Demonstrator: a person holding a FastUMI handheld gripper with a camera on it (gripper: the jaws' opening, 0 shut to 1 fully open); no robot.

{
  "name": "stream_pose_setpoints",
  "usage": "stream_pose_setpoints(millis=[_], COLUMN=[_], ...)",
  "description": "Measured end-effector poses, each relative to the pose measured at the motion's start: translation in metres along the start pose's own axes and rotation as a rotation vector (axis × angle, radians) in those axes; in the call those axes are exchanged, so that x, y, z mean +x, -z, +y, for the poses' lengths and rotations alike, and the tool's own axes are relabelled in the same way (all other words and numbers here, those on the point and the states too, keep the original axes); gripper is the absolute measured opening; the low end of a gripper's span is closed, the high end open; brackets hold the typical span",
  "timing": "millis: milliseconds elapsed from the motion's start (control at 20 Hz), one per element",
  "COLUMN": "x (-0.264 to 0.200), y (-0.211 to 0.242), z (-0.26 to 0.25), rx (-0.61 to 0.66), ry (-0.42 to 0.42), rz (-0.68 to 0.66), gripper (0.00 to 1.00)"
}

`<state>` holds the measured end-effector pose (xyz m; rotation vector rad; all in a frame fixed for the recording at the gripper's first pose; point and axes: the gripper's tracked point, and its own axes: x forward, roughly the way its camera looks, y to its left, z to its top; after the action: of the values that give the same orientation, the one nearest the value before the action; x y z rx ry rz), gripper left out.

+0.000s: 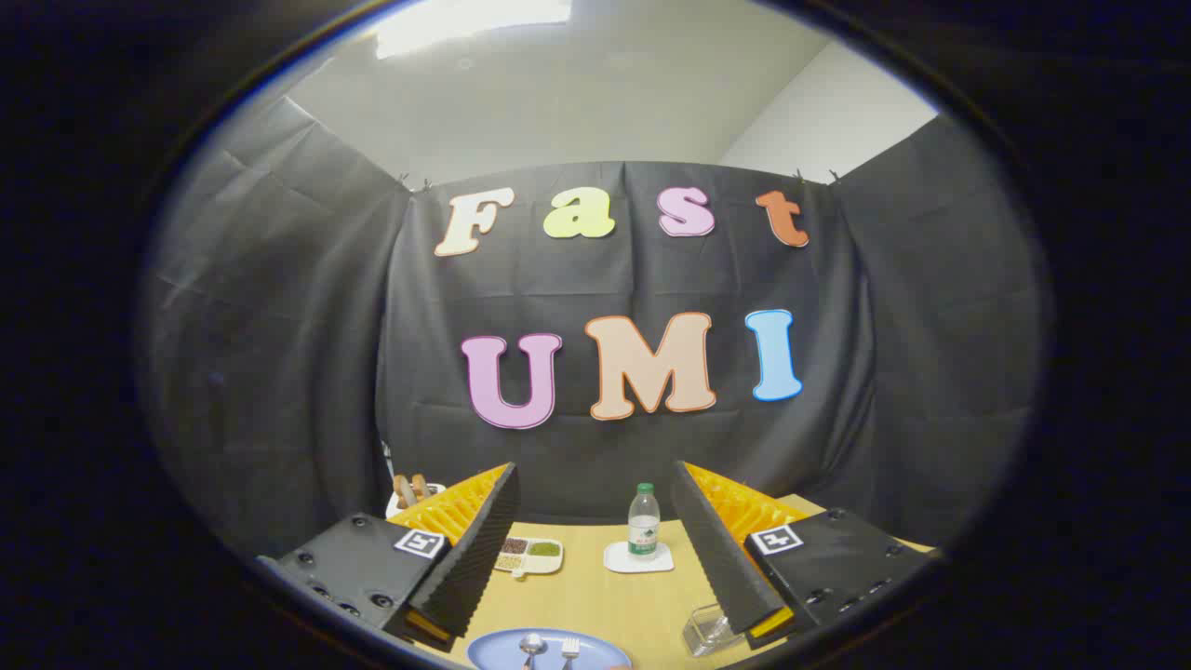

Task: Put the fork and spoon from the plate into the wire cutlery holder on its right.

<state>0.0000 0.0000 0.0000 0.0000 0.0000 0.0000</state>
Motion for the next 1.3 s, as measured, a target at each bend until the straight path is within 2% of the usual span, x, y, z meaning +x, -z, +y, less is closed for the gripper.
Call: stream_pose_setpoints(millis=[950, 1300], x=[0.01, 0.008], y=[0.016, 0.045], z=[0.03, 0.036], rx=[-0.018, -0.054], ry=[-0.05, -0.09], rz=[0.028, 0.115], gripper=[1.0, 1.0])
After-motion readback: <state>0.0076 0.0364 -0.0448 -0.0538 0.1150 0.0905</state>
